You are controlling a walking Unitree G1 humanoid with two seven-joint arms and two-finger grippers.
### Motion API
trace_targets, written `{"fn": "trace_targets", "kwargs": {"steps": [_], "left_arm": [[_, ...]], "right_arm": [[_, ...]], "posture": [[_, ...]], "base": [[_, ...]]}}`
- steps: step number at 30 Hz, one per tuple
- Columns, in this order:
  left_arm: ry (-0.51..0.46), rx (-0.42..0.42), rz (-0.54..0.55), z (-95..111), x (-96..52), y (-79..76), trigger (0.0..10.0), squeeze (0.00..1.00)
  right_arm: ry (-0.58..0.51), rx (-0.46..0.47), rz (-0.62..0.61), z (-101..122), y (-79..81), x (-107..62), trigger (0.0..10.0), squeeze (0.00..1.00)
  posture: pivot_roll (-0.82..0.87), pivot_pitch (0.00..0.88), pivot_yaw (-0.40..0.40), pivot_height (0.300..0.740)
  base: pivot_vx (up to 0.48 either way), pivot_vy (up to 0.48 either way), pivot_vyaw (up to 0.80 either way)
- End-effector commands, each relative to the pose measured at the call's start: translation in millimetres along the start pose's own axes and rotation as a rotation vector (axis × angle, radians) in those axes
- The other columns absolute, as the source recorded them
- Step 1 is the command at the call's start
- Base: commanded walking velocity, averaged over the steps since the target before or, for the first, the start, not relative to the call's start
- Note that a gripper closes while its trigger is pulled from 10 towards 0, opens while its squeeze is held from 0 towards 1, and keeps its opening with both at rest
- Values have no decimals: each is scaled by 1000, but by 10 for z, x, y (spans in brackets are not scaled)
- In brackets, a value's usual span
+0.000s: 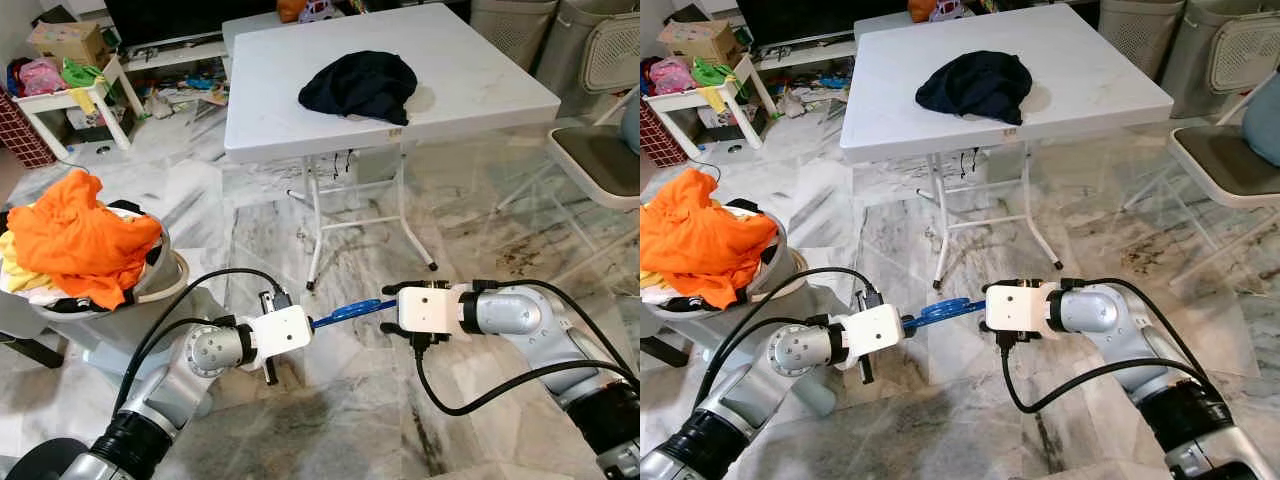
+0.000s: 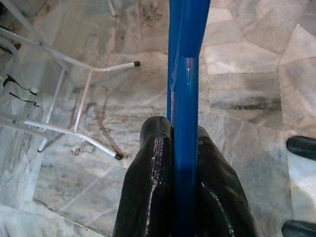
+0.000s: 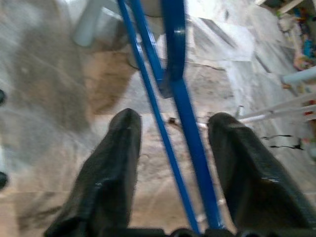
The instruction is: Hang hanger
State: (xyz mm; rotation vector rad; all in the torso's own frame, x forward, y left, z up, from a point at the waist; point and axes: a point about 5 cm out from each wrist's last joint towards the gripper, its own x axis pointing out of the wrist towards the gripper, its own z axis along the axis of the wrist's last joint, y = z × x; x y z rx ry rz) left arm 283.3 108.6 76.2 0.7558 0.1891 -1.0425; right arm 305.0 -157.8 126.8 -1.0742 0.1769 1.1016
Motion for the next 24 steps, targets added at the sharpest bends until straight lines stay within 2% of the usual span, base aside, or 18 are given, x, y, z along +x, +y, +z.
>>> {"fn": "trace_targets", "kwargs": {"steps": [1, 12, 24], "left_arm": [[6, 15, -6, -3, 2, 2, 10000, 0], [10, 18, -15, -21, -7, -10, 10000, 0], [23, 28, -23, -47, -17, -24, 10000, 0]], "right_arm": [[1, -37, 6, 20, -6, 39, 0, 0], [51, -84, 11, -116, -12, 2, 0, 0], [129, -112, 3, -333, -166, -188, 0, 0]], "posture": [[-141, 61, 106, 740], [-137, 60, 110, 740], [-135, 57, 113, 740]], "base": [[0, 0, 0], [0, 0, 0], [0, 0, 0]]}}
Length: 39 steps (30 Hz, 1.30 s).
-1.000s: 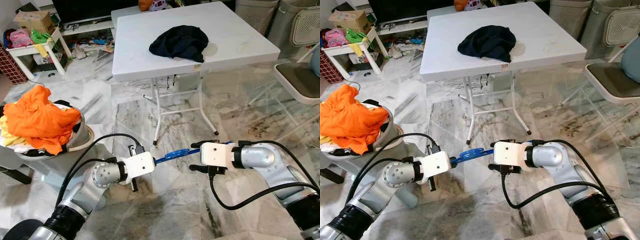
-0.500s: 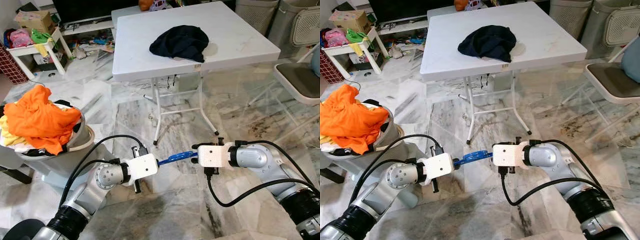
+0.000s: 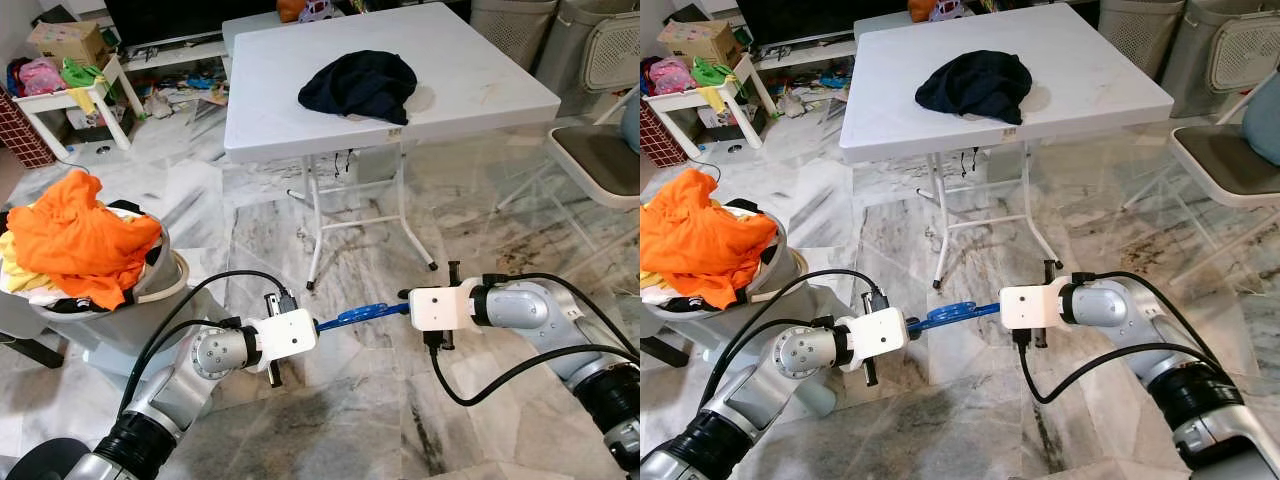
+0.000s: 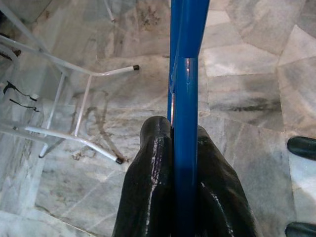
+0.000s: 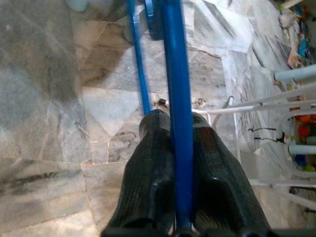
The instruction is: Hang hanger
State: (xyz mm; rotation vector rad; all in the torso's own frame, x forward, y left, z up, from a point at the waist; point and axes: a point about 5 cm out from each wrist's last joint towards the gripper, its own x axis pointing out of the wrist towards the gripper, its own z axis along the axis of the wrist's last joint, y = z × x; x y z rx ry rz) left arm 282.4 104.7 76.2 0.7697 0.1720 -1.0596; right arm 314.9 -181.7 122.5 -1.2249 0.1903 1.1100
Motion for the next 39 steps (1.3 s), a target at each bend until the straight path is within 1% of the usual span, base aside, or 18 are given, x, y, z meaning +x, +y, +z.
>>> {"fn": "trace_targets", "kwargs": {"steps": [1, 6, 9, 10, 13, 14, 15, 16, 17, 20, 22, 24, 25, 26, 29, 31, 35, 39], "left_arm": [[35, 6, -14, -75, -41, -9, 10000, 0], [34, 5, -15, -78, -37, -15, 10000, 0], [31, -25, -6, -78, -30, -15, 10000, 0], [27, -50, 11, -77, -27, 0, 10000, 1000], [19, -70, 32, -76, -30, 27, 10000, 1000], [25, -47, 47, -76, -32, 45, 10000, 1000], [34, 0, 69, -76, -36, 68, 10000, 1000], [36, 19, 76, -74, -36, 74, 10000, 1000], [28, 31, 95, -63, -41, 86, 10000, 1000], [19, 32, 111, -55, -49, 95, 10000, 1000], [25, 50, 117, -76, -67, 85, 10000, 1000], [10, 61, 133, -66, -70, 88, 10000, 1000], [-18, 92, 174, -29, -78, 118, 10000, 1000], [-28, 103, 190, -15, -81, 130, 10000, 1000], [-58, 105, 222, 26, -90, 162, 10000, 1000], [-87, 106, 265, 58, -116, 207, 10000, 1000], [-111, 108, 301, 78, -135, 239, 10000, 1000], [-122, 83, 338, 70, -157, 265, 10000, 1000]], "right_arm": [[54, 9, -23, -112, -93, -110, 0, 0], [47, 9, -17, -116, -75, -107, 0, 0], [38, 11, -13, -112, -53, -94, 0, 0], [33, 13, -12, -112, -45, -87, 0, 0], [32, 15, -9, -116, -32, -81, 0, 0], [31, 15, -10, -118, -31, -81, 0, 0], [30, 17, -10, -121, -27, -83, 0, 0], [30, 18, -9, -124, -25, -84, 0, 0], [33, 21, -4, -138, -3, -89, 0, 0], [37, 24, 6, -160, 38, -96, 0, 0], [39, 34, 13, -179, 84, -90, 0, 0], [41, 40, 12, -182, 97, -80, 0, 0], [48, 57, 0, -193, 105, -70, 0, 0], [53, 67, -5, -199, 109, -67, 0, 0], [75, 73, -16, -243, 145, -61, 0, 0], [93, 99, -33, -278, 169, -54, 0, 0], [120, 115, -64, -312, 159, -41, 0, 0], [135, 146, -104, -333, 132, -22, 0, 0]], "posture": [[-137, 59, 113, 740], [-137, 59, 113, 740], [-140, 59, 117, 740], [-140, 59, 117, 740], [-140, 59, 117, 740], [-139, 59, 113, 740], [-139, 59, 113, 740], [-134, 58, 107, 740], [-134, 58, 107, 740], [-134, 58, 107, 740], [-134, 58, 107, 740], [-132, 61, 103, 740], [-132, 61, 103, 740], [-132, 61, 103, 740], [-129, 62, 101, 740], [-129, 62, 101, 740], [-129, 62, 101, 740], [-129, 62, 101, 740]], "base": [[0, 0, 0], [0, 0, 0], [0, 0, 0], [0, 0, 0], [0, 0, 0], [0, 0, 0], [0, 0, 0], [0, 0, 0], [0, 0, 0], [0, 0, 0], [0, 0, 0], [0, 0, 0], [0, 0, 0], [0, 0, 0], [0, 0, 0], [0, 0, 0], [0, 0, 0], [0, 0, 0]]}}
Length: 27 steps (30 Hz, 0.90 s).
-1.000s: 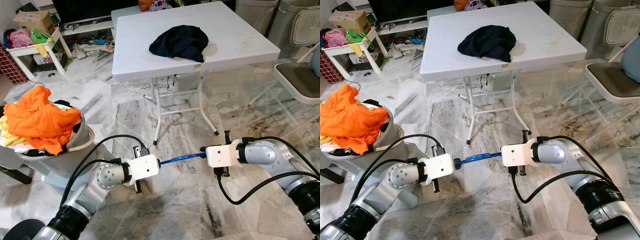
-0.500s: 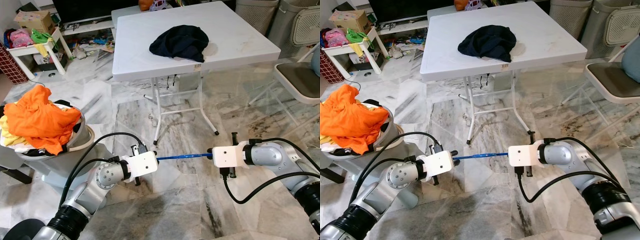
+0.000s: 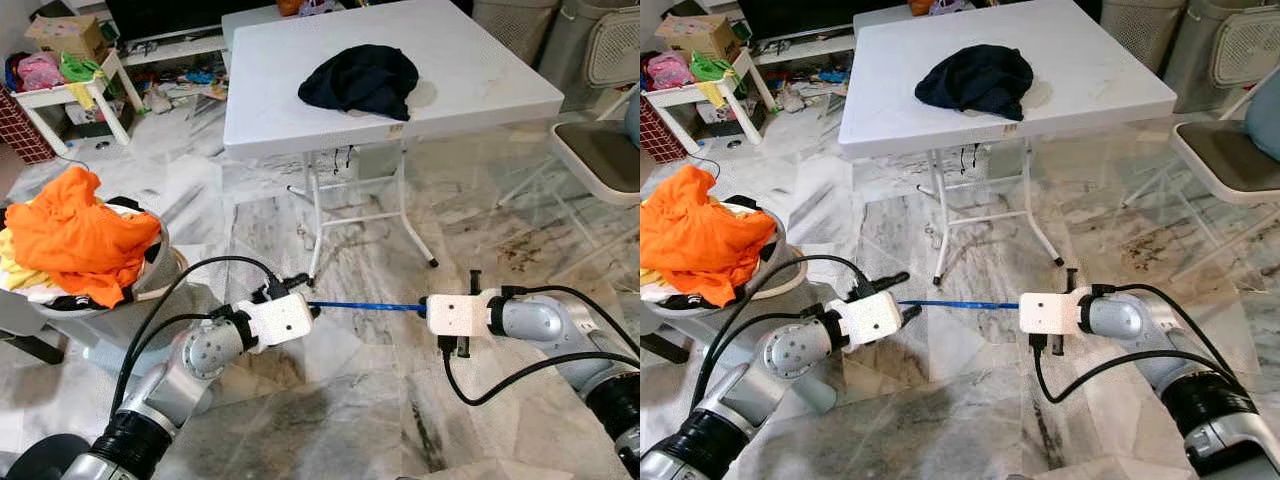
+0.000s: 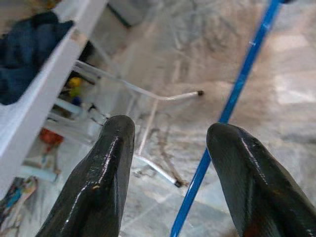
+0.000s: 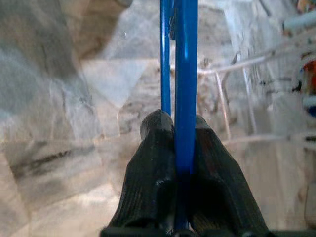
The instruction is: Hang hanger
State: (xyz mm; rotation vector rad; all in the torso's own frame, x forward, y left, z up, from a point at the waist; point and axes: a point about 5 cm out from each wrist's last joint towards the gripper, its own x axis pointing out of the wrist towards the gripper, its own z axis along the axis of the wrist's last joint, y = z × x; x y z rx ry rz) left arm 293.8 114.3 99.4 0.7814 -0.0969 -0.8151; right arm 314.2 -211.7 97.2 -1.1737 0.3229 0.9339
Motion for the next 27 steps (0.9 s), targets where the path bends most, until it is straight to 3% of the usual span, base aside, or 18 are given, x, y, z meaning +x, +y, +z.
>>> {"fn": "trace_targets", "kwargs": {"steps": [1, 4, 9, 14, 17, 18, 20, 23, 24, 25, 27], "left_arm": [[-11, 4, 42, -5, -44, 61, 10000, 1000], [-11, 53, 111, -21, -89, 121, 10000, 1000], [-32, 31, 158, -24, -148, 161, 10000, 1000], [-77, -83, 253, 54, -197, 185, 10000, 1000], [-74, -216, 405, 85, -246, 184, 10000, 1000], [-54, -279, 501, 73, -299, 163, 10000, 1000], [-38, -305, 550, 59, -329, 153, 10000, 1000], [20, -381, 680, -5, -461, 82, 10000, 1000], [43, -420, 719, -26, -512, 56, 10000, 1000], [43, -420, 719, -26, -512, 56, 10000, 1000], [76, -448, 756, -44, -568, 44, 10000, 1000]], "right_arm": [[11, 12, -43, -7, -63, -3, 0, 0], [25, 11, -44, -39, -36, 3, 0, 0], [26, 22, -55, -45, -4, 21, 0, 0], [30, 74, -82, -61, 19, 27, 0, 0], [32, 141, -124, -86, 53, 14, 0, 0], [15, 224, -170, -76, 78, 11, 0, 0], [8, 267, -197, -69, 85, 10, 0, 0], [19, 546, -350, -94, 111, 15, 0, 0], [25, 712, -398, -114, 146, 22, 0, 0], [25, 712, -398, -114, 146, 22, 0, 0], [25, 903, -442, -108, 205, 32, 0, 0]], "posture": [[-127, 65, 95, 740], [-125, 67, 92, 740], [-117, 70, 81, 740], [-117, 72, 80, 740], [-120, 73, 80, 740], [-121, 75, 77, 740], [-121, 74, 75, 740], [-118, 74, 67, 740], [-116, 73, 64, 740], [-116, 73, 64, 740], [-111, 73, 59, 740]], "base": [[0, 0, 0], [0, 0, 0], [0, 0, 0], [0, 0, 0], [0, 0, 0], [0, 0, 0], [0, 0, 0], [0, 0, 0], [0, 0, 0], [0, 0, 0], [0, 0, 0]]}}
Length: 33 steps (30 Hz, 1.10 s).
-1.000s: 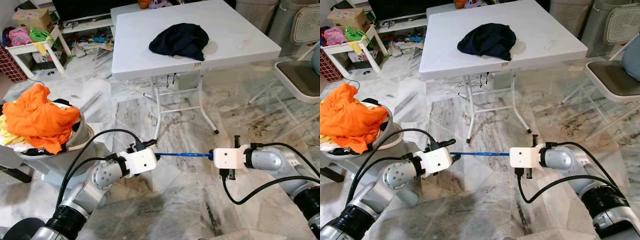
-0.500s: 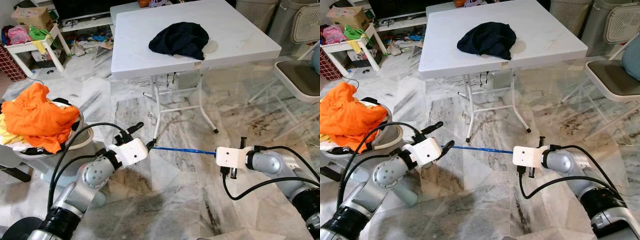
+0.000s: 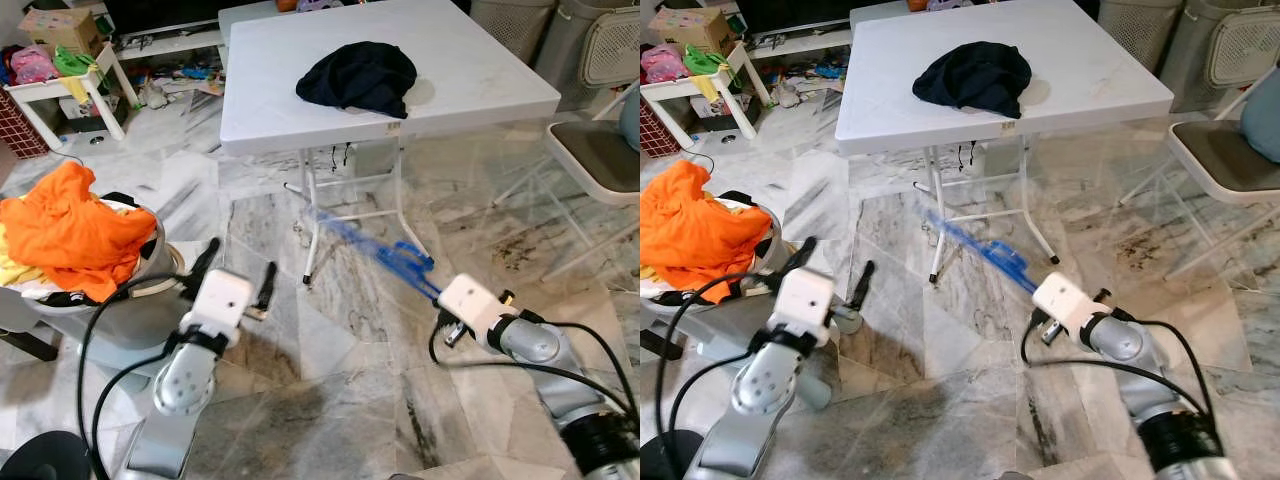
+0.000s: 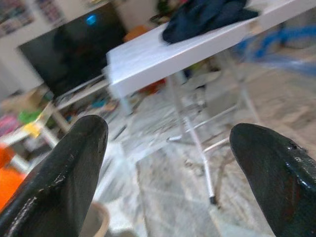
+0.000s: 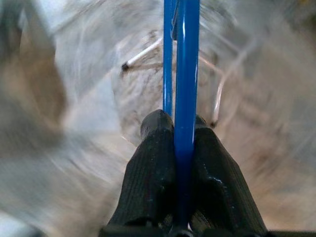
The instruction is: Hang hanger
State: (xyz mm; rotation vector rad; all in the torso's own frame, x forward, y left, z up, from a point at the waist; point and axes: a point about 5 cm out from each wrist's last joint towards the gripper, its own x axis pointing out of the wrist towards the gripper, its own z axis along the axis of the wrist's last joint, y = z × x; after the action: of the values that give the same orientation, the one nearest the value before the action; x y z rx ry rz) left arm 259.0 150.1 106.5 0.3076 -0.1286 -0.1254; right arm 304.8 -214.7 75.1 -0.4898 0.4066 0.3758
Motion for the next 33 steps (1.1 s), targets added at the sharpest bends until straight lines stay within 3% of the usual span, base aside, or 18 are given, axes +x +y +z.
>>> {"fn": "trace_targets", "kwargs": {"steps": [1, 3, 5, 6, 7, 8, 11, 12, 13, 24, 33], "left_arm": [[26, -17, 71, 11, -23, 108, 10000, 1000], [52, -51, 88, -5, -40, 128, 10000, 1000], [75, -91, 111, -18, -54, 156, 10000, 984], [87, -110, 130, -25, -68, 179, 10000, 0], [87, -110, 130, -25, -68, 179, 10000, 0], [108, -132, 149, -58, -95, 199, 10000, 0], [137, -160, 147, -96, -120, 187, 10000, 0], [141, -167, 138, -94, -119, 168, 10000, 0], [140, -170, 126, -84, -113, 149, 10000, 0], [146, -270, 25, -59, -31, -71, 10000, 0], [148, -300, -26, -48, 21, -99, 10000, 0]], "right_arm": [[19, 216, -65, -15, 0, -40, 0, 0], [26, 331, -82, -20, 59, -55, 0, 0], [14, 385, -114, 0, 131, -78, 0, 0], [17, 440, -137, 1, 187, -88, 0, 0], [17, 440, -137, 1, 187, -88, 0, 0], [20, 523, -159, -1, 271, -81, 0, 0], [-1, 535, -206, 59, 374, -102, 0, 0], [-9, 529, -215, 89, 398, -109, 3137, 0], [-9, 540, -218, 100, 415, -114, 10000, 0], [-18, 592, -337, 106, 366, -156, 10000, 0], [12, 588, -358, 40, 379, -166, 10000, 0]], "posture": [[-111, 74, 57, 740], [-104, 75, 52, 740], [-101, 72, 50, 740], [-97, 66, 51, 740], [-97, 66, 51, 740], [-97, 53, 56, 740], [-95, 46, 60, 740], [-93, 40, 63, 740], [-90, 31, 68, 740], [-106, 0, 92, 740], [-113, 0, 102, 740]], "base": [[0, 0, 0], [0, 0, 0], [0, 0, 0], [0, 0, 0], [0, 0, 0], [0, 0, 0], [0, 0, 0], [0, 0, 0], [0, 0, 0], [0, 0, 0], [252, 0, -766]]}}
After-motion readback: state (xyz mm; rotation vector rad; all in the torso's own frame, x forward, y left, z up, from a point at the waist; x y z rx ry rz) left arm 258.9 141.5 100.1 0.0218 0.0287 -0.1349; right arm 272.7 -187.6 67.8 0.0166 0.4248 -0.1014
